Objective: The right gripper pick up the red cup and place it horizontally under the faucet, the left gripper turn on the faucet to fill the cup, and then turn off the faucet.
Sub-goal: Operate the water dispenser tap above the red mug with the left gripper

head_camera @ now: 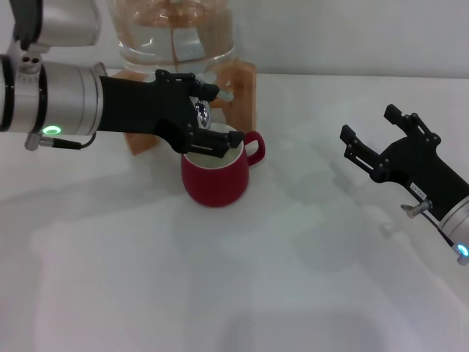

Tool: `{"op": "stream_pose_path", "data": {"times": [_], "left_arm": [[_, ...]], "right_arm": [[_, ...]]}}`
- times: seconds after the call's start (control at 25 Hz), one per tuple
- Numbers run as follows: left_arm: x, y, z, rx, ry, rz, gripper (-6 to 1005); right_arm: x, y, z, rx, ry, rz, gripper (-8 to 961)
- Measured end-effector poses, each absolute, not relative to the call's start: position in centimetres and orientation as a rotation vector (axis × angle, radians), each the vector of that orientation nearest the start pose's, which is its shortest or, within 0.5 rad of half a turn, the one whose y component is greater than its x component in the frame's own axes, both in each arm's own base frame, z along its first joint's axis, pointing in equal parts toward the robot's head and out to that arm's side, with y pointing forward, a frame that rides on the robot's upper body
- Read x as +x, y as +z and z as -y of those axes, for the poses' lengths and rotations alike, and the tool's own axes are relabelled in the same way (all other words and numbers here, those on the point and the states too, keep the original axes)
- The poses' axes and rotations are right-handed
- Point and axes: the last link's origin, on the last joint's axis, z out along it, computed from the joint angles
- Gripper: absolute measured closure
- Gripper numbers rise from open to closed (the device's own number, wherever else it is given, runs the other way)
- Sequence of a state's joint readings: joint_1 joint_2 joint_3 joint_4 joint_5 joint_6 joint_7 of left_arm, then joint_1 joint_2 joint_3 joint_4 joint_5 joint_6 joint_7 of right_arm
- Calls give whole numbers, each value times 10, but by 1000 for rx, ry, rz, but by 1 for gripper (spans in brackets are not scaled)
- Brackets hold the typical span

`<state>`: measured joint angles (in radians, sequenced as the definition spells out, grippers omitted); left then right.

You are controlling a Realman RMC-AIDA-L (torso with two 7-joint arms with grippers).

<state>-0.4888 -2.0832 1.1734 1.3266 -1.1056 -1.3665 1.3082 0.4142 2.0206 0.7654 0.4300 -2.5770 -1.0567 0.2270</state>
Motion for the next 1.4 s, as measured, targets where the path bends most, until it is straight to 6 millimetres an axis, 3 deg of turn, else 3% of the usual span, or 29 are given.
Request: {"op": "stream_pose_path", "data": {"times": [1.4], "left_arm": [[-151, 18, -380, -2758, -217, 236, 125]], "right_arm": [[260, -59, -334, -1960, 868, -454, 94]]}}
